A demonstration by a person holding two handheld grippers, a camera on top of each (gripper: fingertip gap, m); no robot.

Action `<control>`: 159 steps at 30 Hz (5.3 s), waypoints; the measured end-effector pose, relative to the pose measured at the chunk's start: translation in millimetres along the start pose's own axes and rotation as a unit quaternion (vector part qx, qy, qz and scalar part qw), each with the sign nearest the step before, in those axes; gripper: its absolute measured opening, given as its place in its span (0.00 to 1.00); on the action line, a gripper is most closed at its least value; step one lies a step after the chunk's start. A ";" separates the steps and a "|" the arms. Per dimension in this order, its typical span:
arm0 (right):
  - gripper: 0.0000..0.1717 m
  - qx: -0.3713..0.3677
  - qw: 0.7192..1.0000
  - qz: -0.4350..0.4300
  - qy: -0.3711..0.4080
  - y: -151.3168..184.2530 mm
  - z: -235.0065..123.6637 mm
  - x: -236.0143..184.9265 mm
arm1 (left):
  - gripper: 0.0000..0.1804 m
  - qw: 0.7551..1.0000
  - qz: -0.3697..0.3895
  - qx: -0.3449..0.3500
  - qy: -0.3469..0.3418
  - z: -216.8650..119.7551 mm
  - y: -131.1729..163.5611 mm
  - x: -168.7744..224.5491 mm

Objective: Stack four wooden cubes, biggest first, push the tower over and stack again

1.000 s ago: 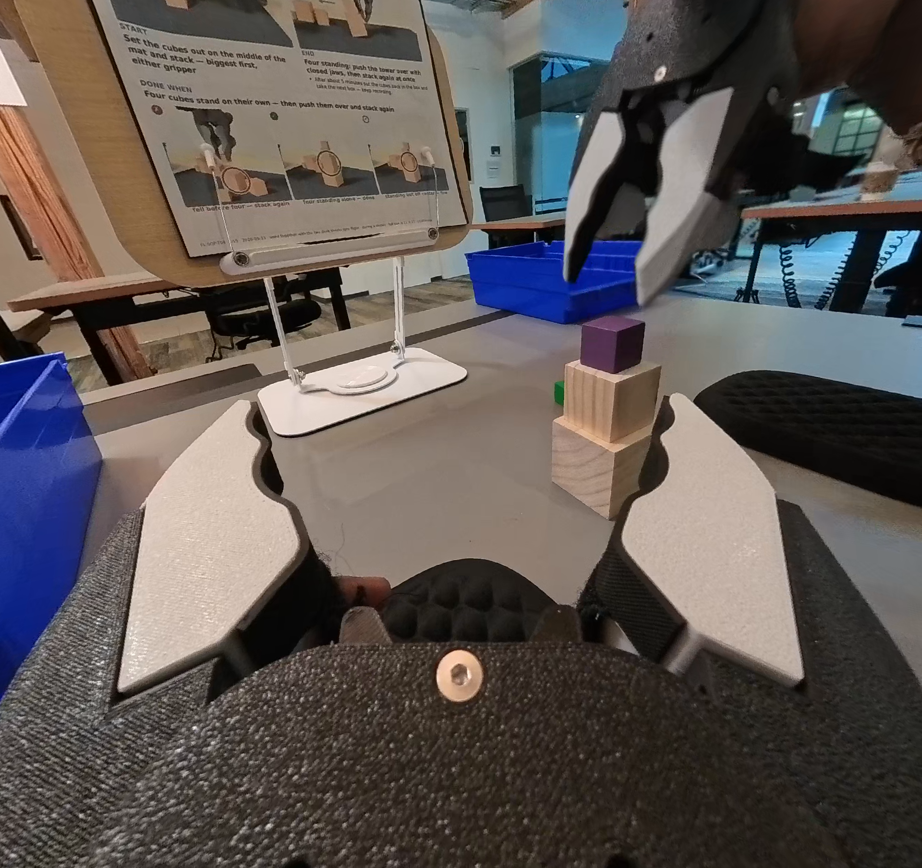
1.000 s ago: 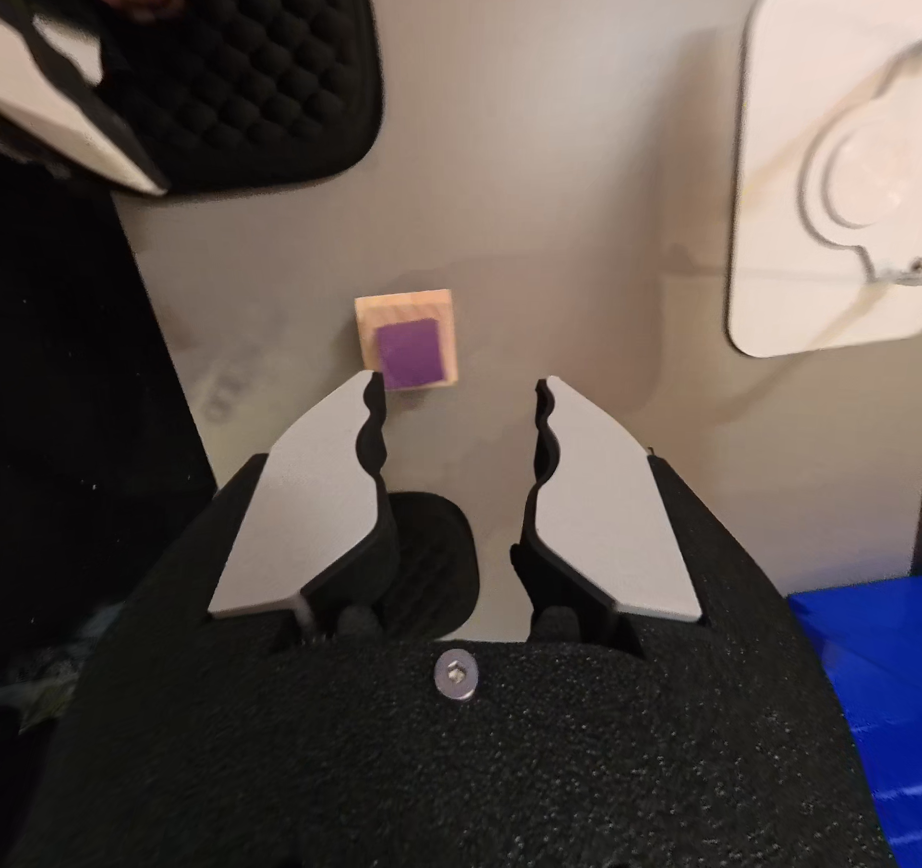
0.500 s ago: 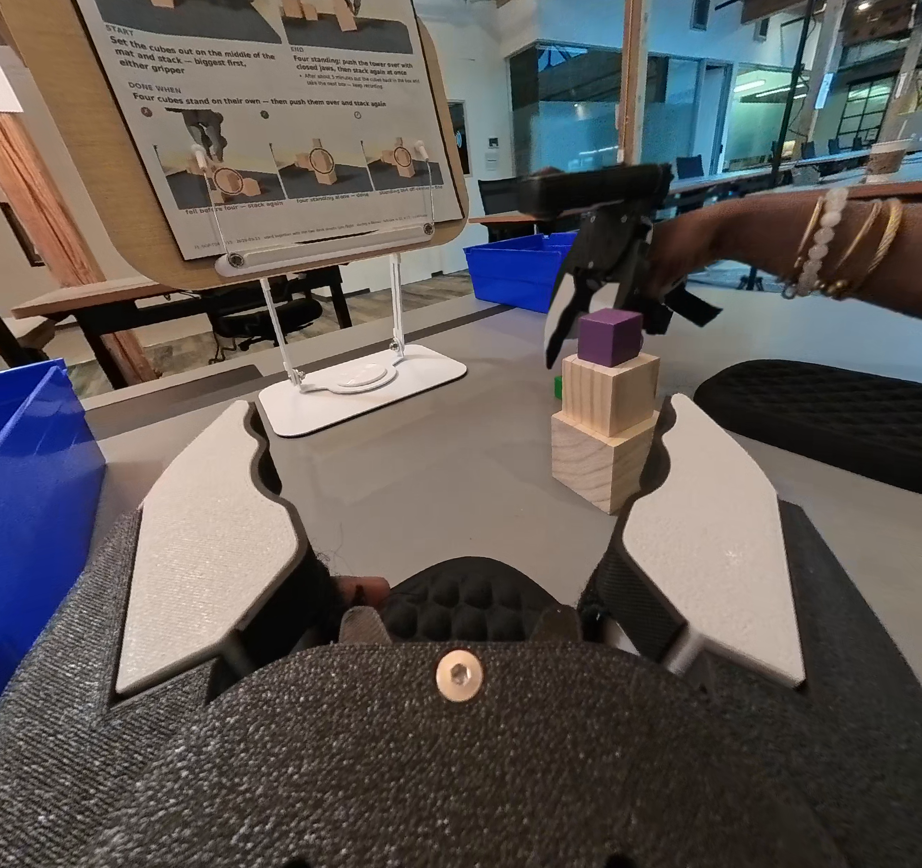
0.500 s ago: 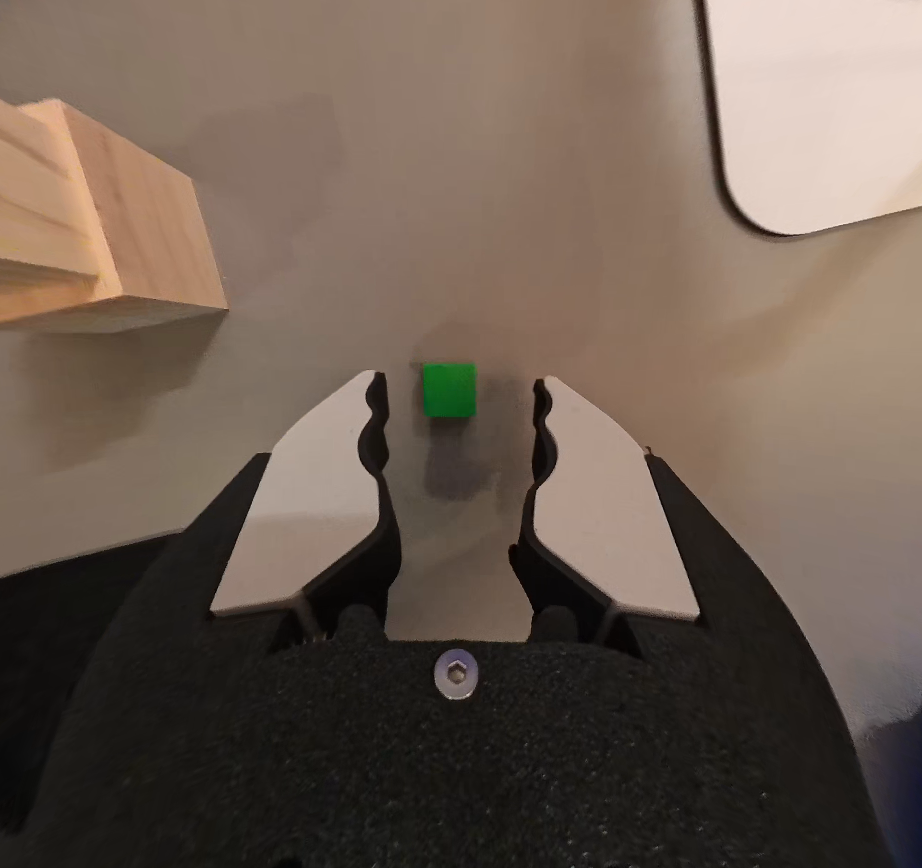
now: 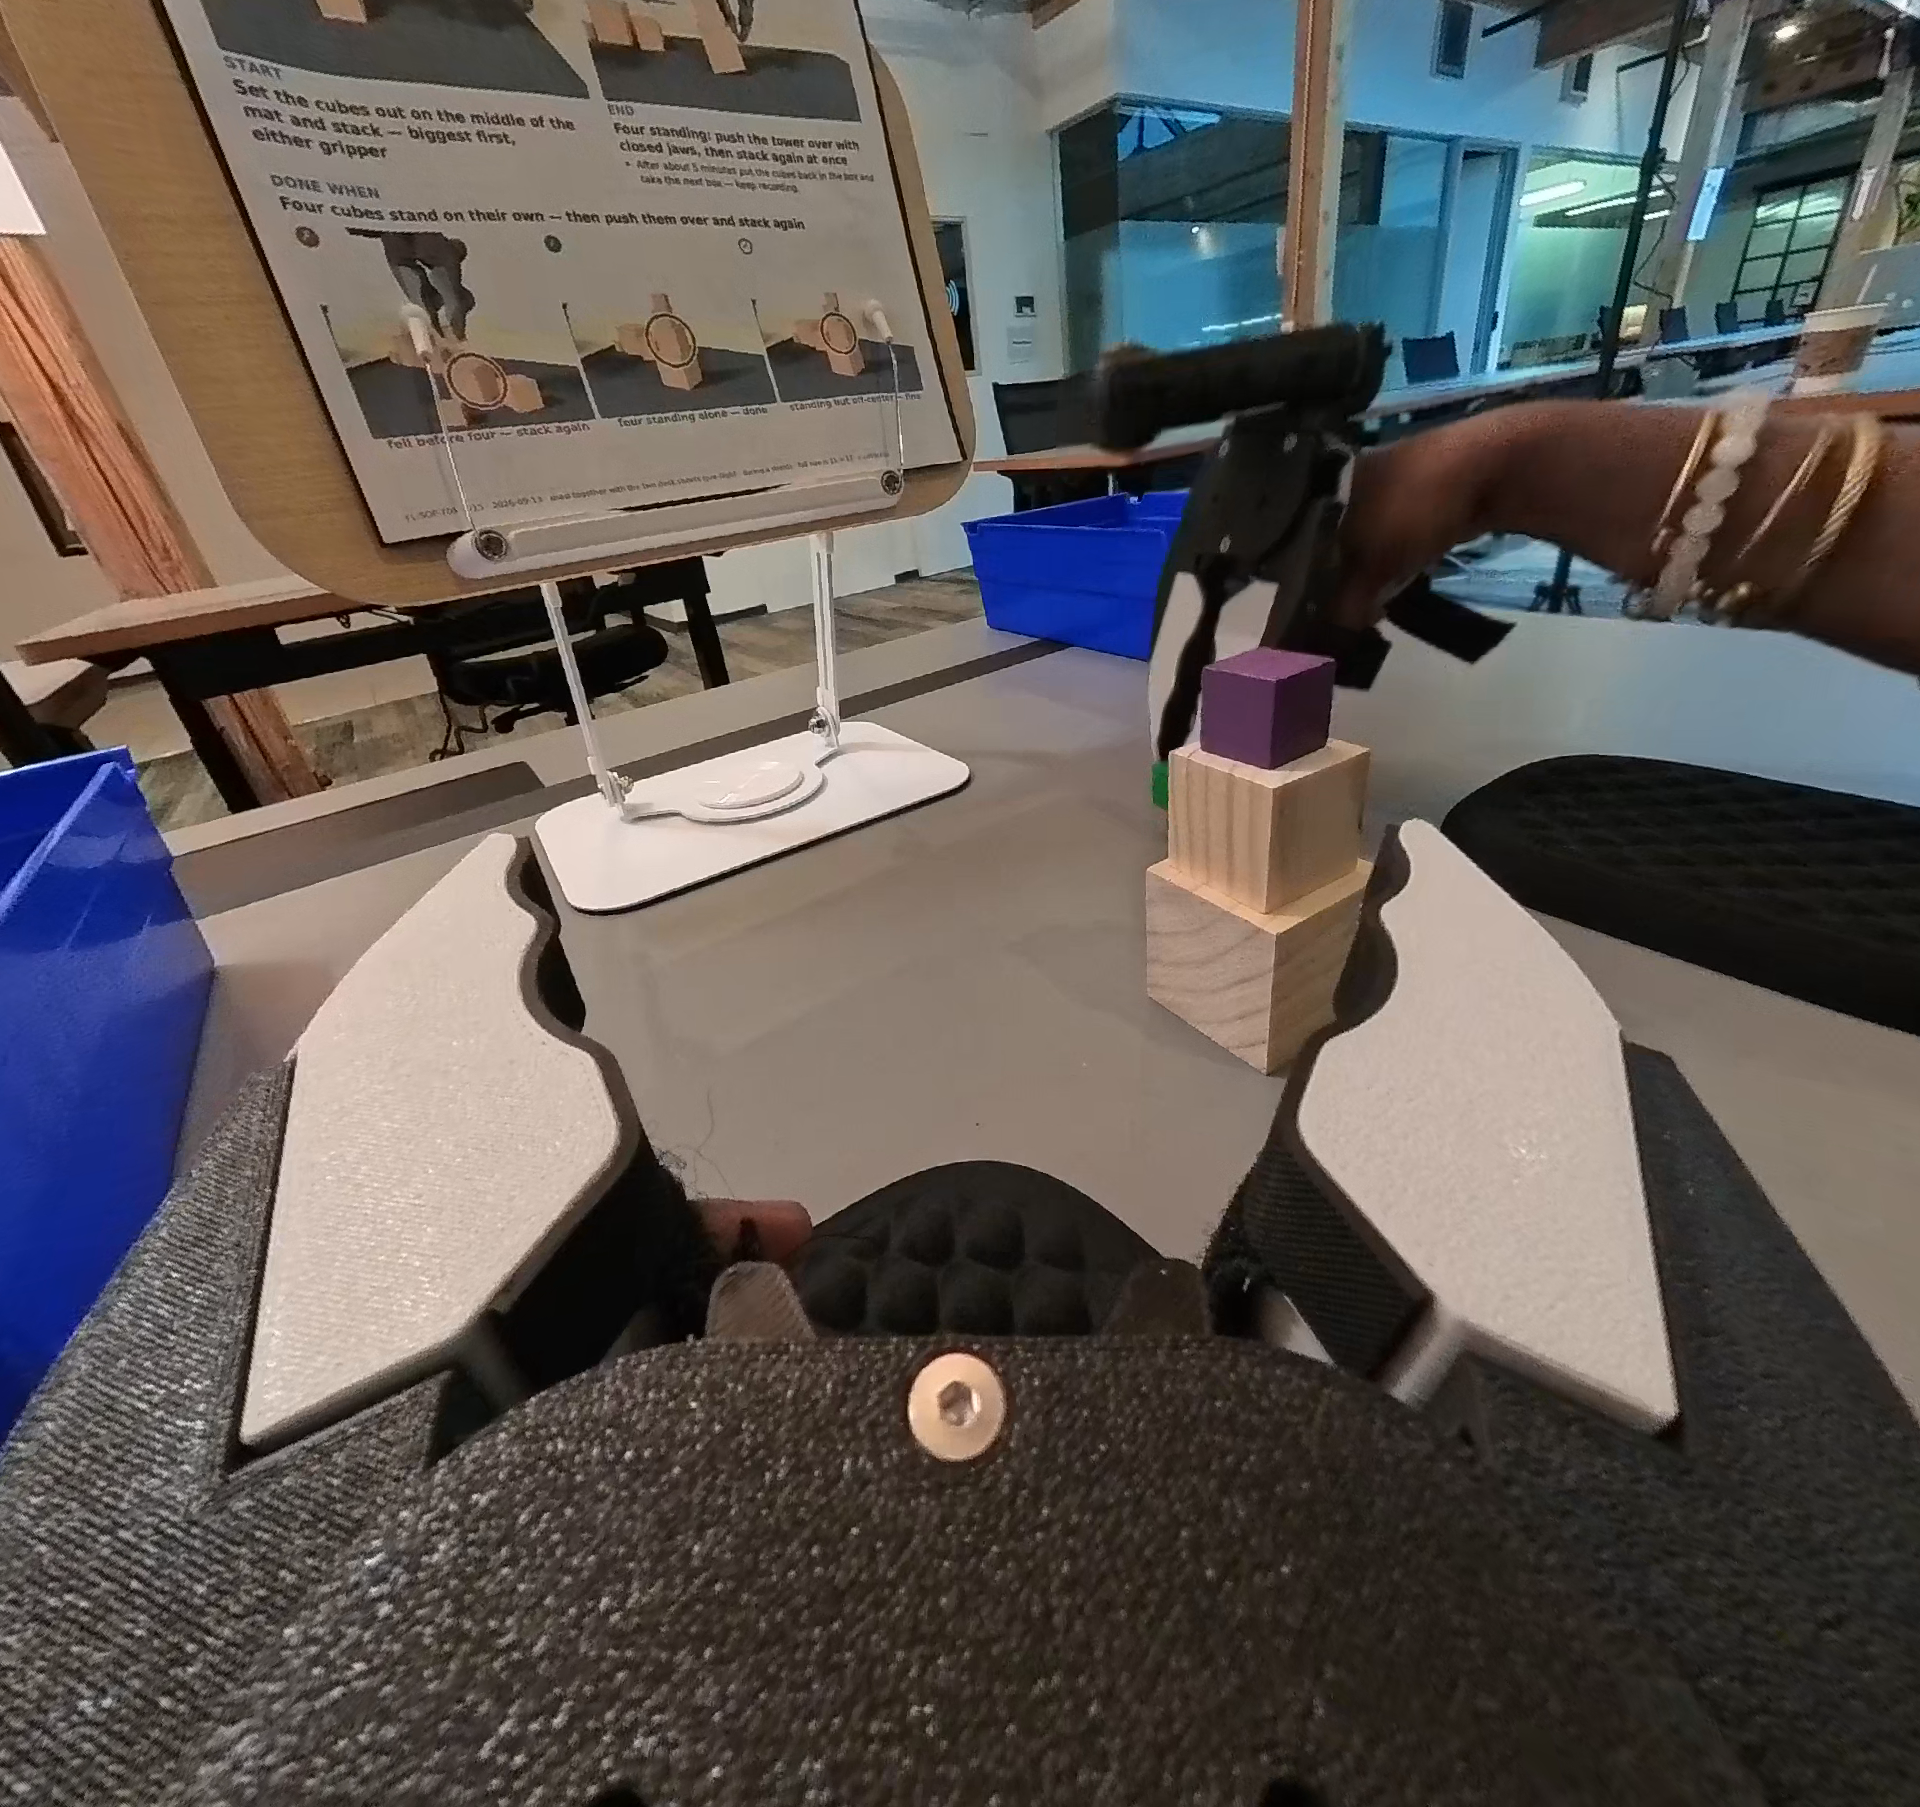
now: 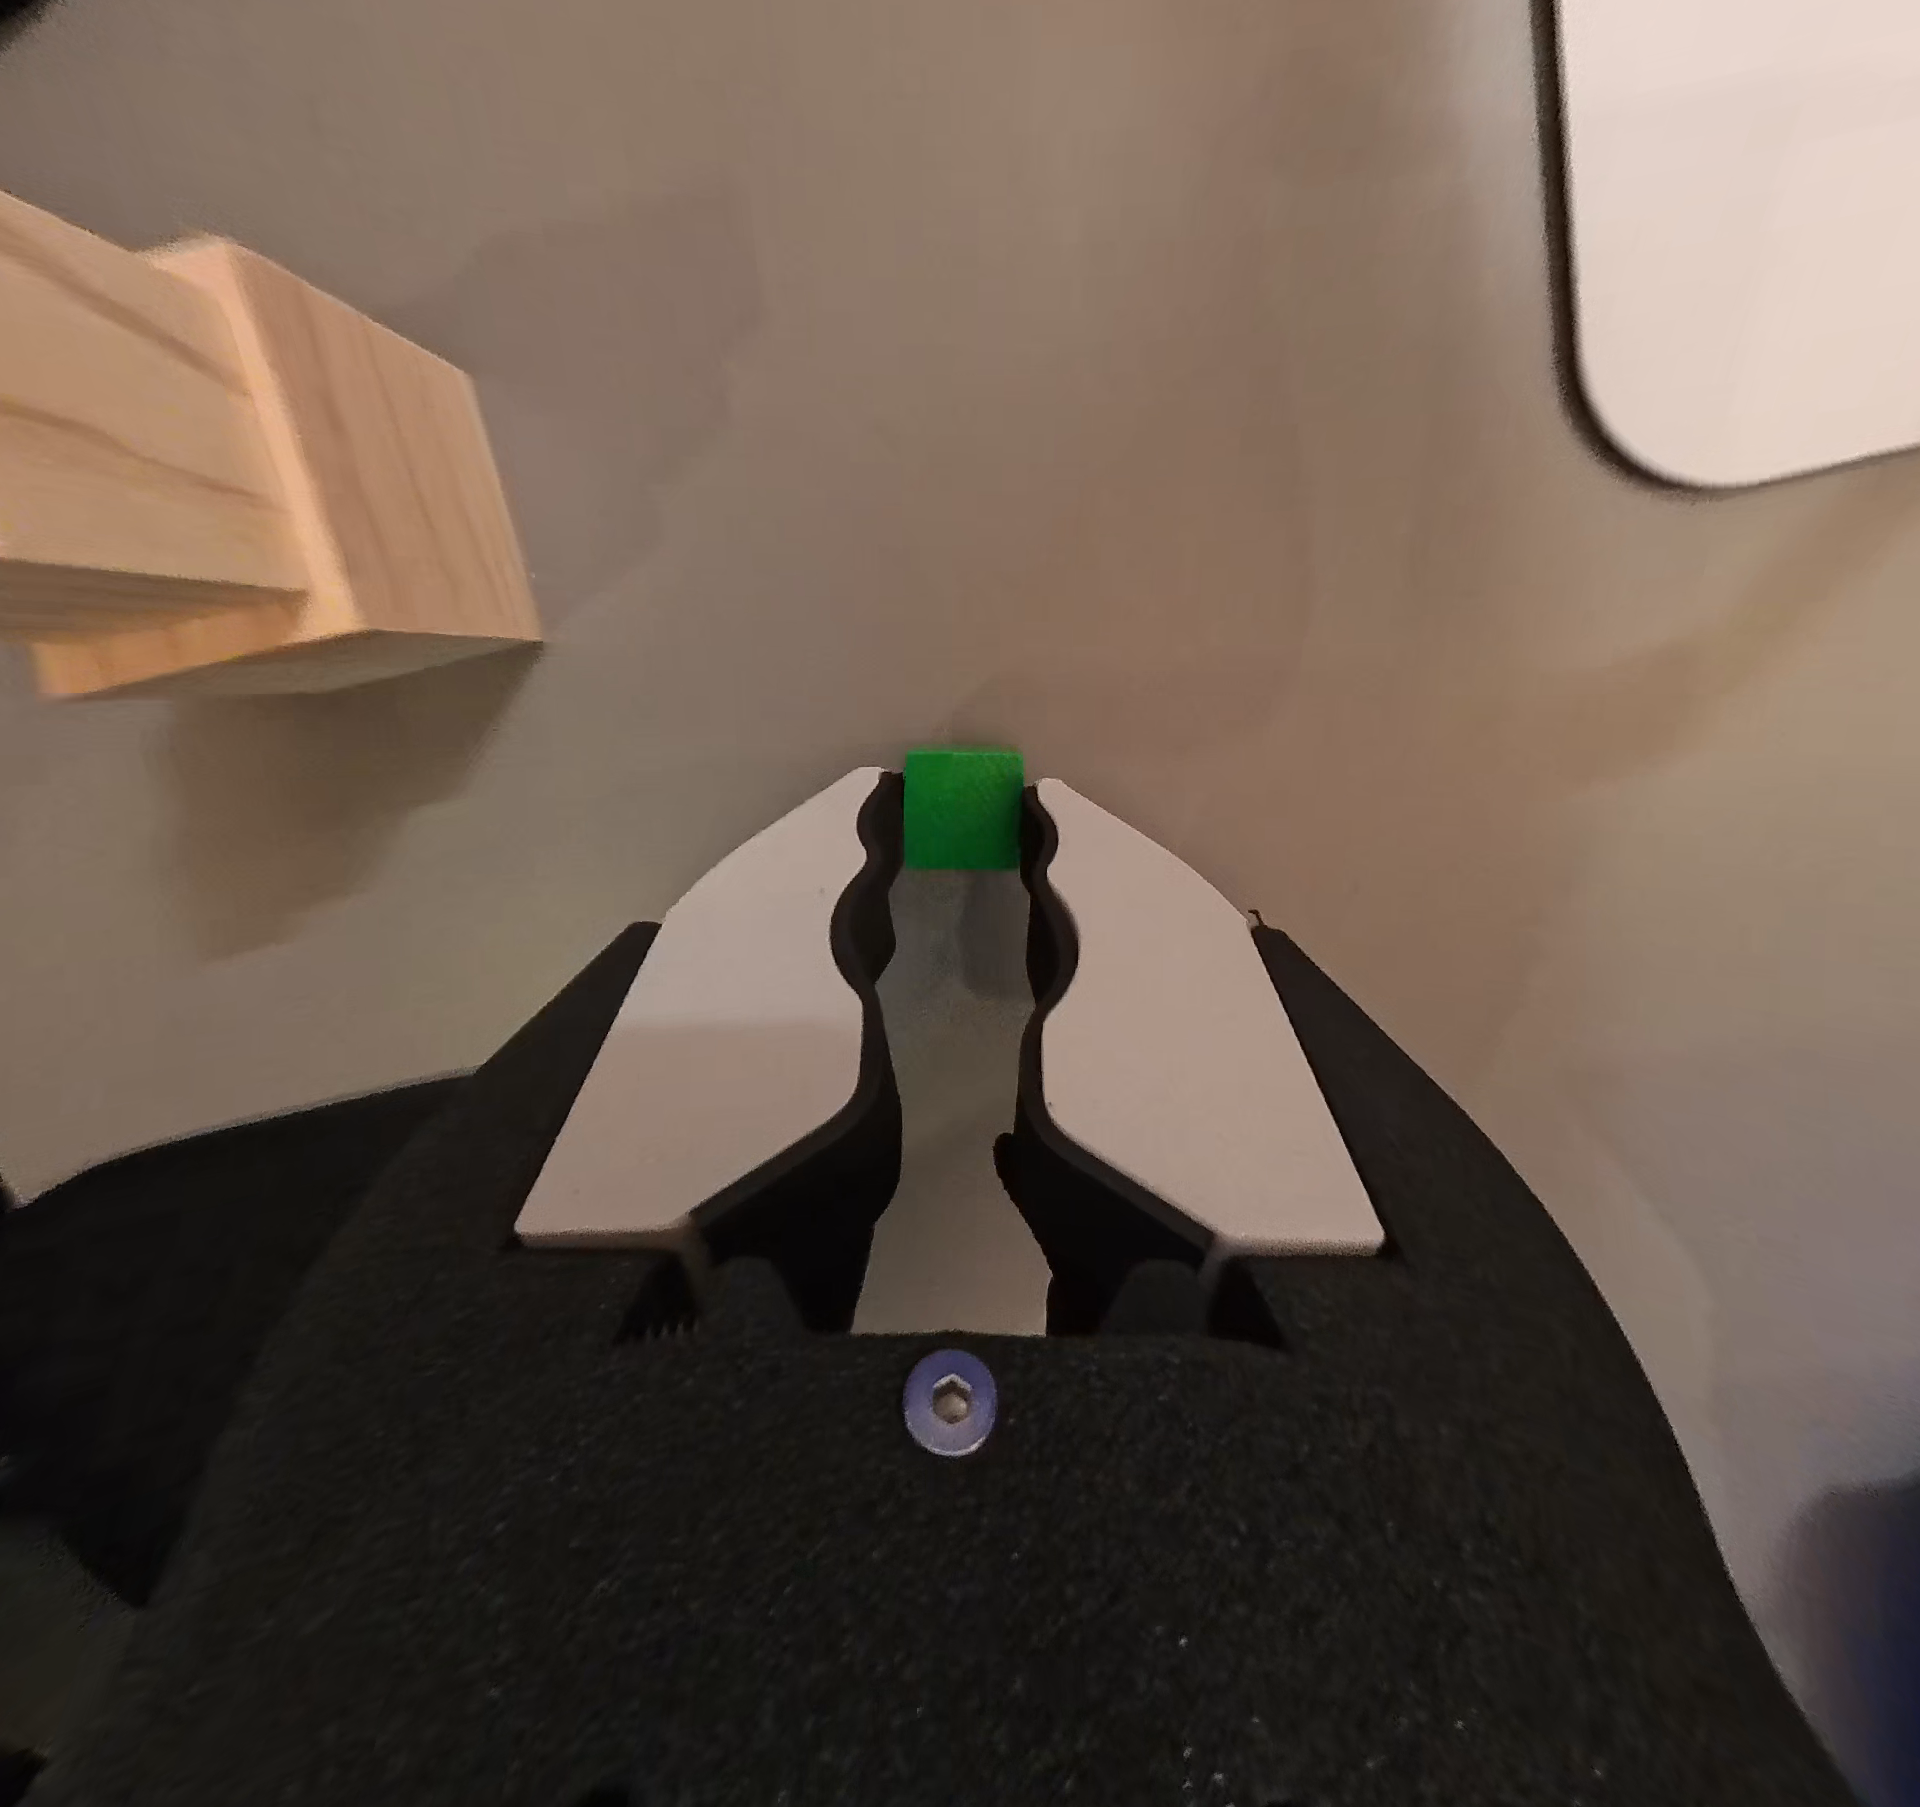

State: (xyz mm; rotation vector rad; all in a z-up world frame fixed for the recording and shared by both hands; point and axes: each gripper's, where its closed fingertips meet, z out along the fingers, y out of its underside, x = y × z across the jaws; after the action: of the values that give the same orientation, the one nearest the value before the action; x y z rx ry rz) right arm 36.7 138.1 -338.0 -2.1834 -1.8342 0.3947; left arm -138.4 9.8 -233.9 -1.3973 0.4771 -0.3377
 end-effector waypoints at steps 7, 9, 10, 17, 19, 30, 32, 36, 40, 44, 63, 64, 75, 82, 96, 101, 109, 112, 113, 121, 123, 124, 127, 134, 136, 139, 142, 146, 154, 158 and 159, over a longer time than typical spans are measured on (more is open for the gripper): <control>0.12 0.068 0.995 -0.060 -0.043 -66.0 -71.8 -63.9 | 0.79 1.000 -0.001 0.002 -0.002 -0.3 -0.5 -0.5; 0.12 0.060 0.994 -0.072 -0.047 -77.4 -83.9 -81.5 | 0.79 1.000 -0.001 0.002 -0.002 -0.3 -0.6 -0.5; 0.12 0.052 0.995 -0.076 -0.047 -80.5 -86.5 -89.2 | 0.79 1.000 -0.001 0.002 -0.002 -0.4 -0.5 -0.4; 0.12 0.002 0.996 -0.089 -0.006 -83.5 -80.6 -110.2 | 0.79 1.000 0.002 0.002 0.000 -0.4 -0.6 0.5; 0.12 -0.002 0.996 -0.093 -0.010 -82.9 -77.5 -114.2 | 0.79 1.000 0.001 0.002 0.000 -0.3 -0.5 0.4; 0.12 -0.016 0.995 -0.101 0.004 -79.3 -72.1 -112.3 | 0.78 1.000 -0.001 0.001 0.000 0.1 -0.1 0.1; 0.12 -0.018 0.994 -0.104 0.002 -78.9 -71.1 -113.4 | 0.78 1.000 -0.001 0.001 0.000 0.0 -0.2 -0.1; 0.21 -0.021 0.994 -0.111 0.008 -77.5 -69.9 -113.2 | 0.78 1.000 -0.001 0.002 0.000 -0.1 -0.4 -0.1; 0.37 0.025 0.992 -0.120 0.013 -84.1 -78.0 -115.2 | 0.78 1.000 -0.001 0.002 0.001 -0.2 -0.5 0.2; 0.58 0.174 0.972 -0.151 0.037 -94.8 -91.2 -121.2 | 0.78 1.000 -0.003 0.003 0.002 -0.4 -0.6 0.1; 0.84 0.500 0.854 0.025 0.145 -6.3 -95.3 -110.6 | 0.79 1.000 -0.018 0.009 0.011 -1.3 -2.4 -0.3; 0.84 0.502 0.852 0.029 0.148 -3.8 -91.4 -110.9 | 0.79 1.000 -0.018 0.009 0.012 -1.2 -2.4 -0.1; 0.84 0.523 0.839 0.036 0.147 4.3 -84.3 -110.9 | 0.12 0.980 -0.001 -0.089 0.178 14.7 8.0 42.2; 0.84 0.525 0.837 0.039 0.149 4.9 -84.7 -109.9 | 0.00 0.931 0.075 -0.253 0.252 51.4 47.9 63.8; 0.83 0.529 0.834 0.048 0.147 5.9 -85.9 -107.6 | 0.00 0.920 0.086 -0.269 0.271 76.4 52.5 82.7; 0.83 0.525 0.836 0.046 0.152 5.3 -84.2 -107.8 | 0.00 0.921 0.085 -0.263 0.274 79.8 50.4 88.1; 0.82 0.524 0.836 0.045 0.154 5.1 -84.1 -107.6 | 0.00 0.922 0.086 -0.252 0.282 84.2 47.2 97.7; 0.82 0.526 0.836 0.047 0.153 5.3 -84.3 -107.3 | 0.00 0.926 0.082 -0.246 0.273 81.1 44.3 92.6; 0.82 0.526 0.835 0.047 0.152 5.3 -84.5 -107.2 | 0.00 0.929 0.075 -0.242 0.271 78.8 42.1 89.5; 0.81 0.530 0.833 0.049 0.152 5.4 -85.7 -106.9 | 0.48 0.938 0.010 -0.218 0.269 47.4 26.4 68.6; 0.81 0.530 0.833 0.048 0.153 5.4 -85.6 -106.8 | 0.67 0.935 0.005 -0.232 0.270 41.9 30.1 66.6; 0.81 0.529 0.833 0.048 0.153 5.3 -85.5 -106.8 | 0.73 0.934 0.010 -0.240 0.264 40.5 33.6 64.4; 0.81 0.529 0.833 0.047 0.155 5.3 -85.6 -106.8 | 0.75 0.927 0.032 -0.259 0.271 36.1 42.6 65.7; 0.81 0.530 0.833 0.047 0.154 5.4 -85.8 -106.9 | 0.55 0.894 0.086 -0.295 0.328 43.8 61.1 79.6; 0.81 0.530 0.833 0.046 0.154 5.3 -85.5 -107.1 | 0.52 0.877 0.106 -0.314 0.349 49.1 66.9 81.0; 0.82 0.530 0.834 0.043 0.150 5.1 -85.2 -108.1 | 0.47 0.854 0.136 -0.331 0.378 59.4 70.0 83.1; 0.81 0.529 0.840 0.021 0.120 3.8 -82.9 -117.0 | 0.46 0.827 0.157 -0.359 0.403 65.8 76.7 86.0; 0.81 0.517 0.855 -0.030 0.031 2.7 -75.6 -139.5 | 0.47 0.807 0.169 -0.381 0.418 67.3 79.4 87.0; 0.81 0.492 0.867 -0.056 -0.053 3.7 -68.2 -154.6 | 0.46 0.790 0.189 -0.405 0.419 71.0 82.3 88.6; 0.81 0.489 0.869 -0.055 -0.047 3.6 -66.8 -153.8 | 0.39 0.770 0.201 -0.431 0.426 70.7 88.6 93.4; 0.81 0.490 0.869 -0.053 -0.047 3.6 -67.2 -153.3 | 0.32 0.765 0.207 -0.433 0.429 70.7 89.4 94.3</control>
State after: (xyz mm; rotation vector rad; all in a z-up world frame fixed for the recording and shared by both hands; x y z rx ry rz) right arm 39.6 -15.2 -270.9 -1.3522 -1.2997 1.1221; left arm -26.0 36.8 -326.3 -1.9060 1.8659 -0.4014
